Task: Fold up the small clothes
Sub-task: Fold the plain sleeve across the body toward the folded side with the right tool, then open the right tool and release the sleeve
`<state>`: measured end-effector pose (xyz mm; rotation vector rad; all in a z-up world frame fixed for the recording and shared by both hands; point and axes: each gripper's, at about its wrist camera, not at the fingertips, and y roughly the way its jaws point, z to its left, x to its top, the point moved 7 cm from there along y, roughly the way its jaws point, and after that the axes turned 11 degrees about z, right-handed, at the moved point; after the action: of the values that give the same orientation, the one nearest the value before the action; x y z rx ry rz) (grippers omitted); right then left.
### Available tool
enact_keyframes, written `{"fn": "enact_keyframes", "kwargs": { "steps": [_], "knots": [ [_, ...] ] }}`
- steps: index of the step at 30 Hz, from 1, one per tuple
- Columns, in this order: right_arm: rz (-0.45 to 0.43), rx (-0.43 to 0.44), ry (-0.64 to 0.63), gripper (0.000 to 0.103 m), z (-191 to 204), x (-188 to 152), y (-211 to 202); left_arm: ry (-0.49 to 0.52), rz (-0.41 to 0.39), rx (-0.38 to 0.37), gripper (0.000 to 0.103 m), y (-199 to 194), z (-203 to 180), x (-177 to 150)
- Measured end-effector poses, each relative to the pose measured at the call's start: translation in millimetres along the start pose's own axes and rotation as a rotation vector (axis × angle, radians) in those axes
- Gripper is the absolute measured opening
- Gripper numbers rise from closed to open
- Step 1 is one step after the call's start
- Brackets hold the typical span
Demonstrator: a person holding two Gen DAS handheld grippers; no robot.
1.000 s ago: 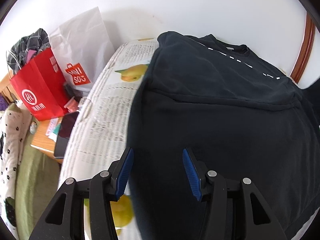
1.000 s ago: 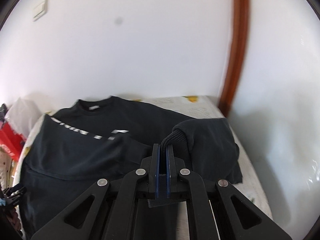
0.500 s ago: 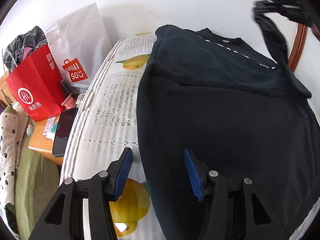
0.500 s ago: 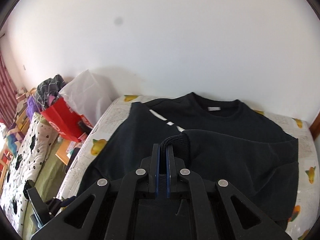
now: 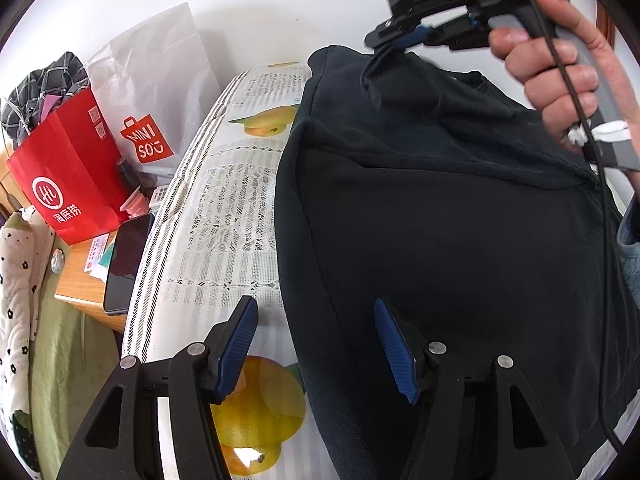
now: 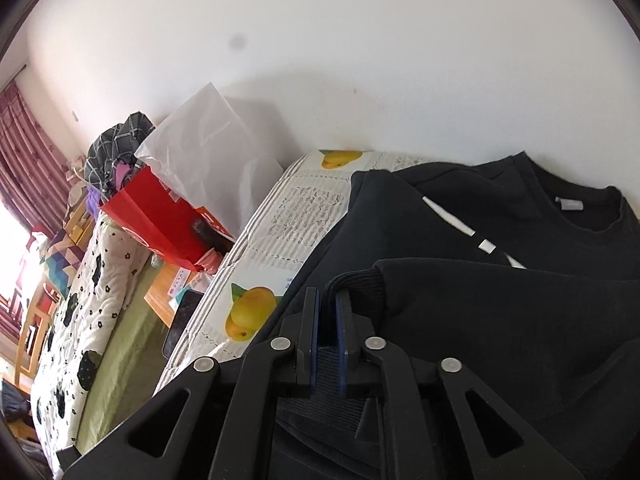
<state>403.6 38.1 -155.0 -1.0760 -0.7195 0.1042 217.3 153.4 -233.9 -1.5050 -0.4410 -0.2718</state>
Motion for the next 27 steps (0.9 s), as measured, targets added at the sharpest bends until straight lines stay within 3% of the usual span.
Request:
{"fn": "enact_keyframes", "kwargs": {
  "steps": [2, 4, 7, 11, 16, 23, 27],
  "knots": [
    [0.062, 0.033, 0.013, 0.031, -4, -7, 16, 0.0, -0.002, 0.003, 0.059, 0, -1, 0],
    [0.086, 0.028, 0.017, 0.034, -9, -14, 18, -0.001, -0.003, 0.005, 0.059, 0, -1, -1],
    [0.04, -0.044, -0.009, 0.035, -25, -31, -3, -0.007, 0.003, 0.002, 0.059, 0, 0, -2],
    [-0.062, -0.194, -0.033, 0.05, -65, -70, -49, -0.009, 0.001, -0.004, 0.059, -1, 0, -4],
    [-0.095, -0.342, 0.065, 0.051, -142, -139, -102, -0.032, 0.015, -0.018, 0.058, -2, 0, -8],
    [-0.149, -0.576, 0.32, 0.05, -256, -249, -173, -0.048, 0.003, 0.005, 0.057, -6, -10, -16],
    [-0.156, -0.542, 0.406, 0.046, -288, -294, -183, -0.069, -0.039, 0.014, 0.058, -6, -10, -18]
  ]
}}
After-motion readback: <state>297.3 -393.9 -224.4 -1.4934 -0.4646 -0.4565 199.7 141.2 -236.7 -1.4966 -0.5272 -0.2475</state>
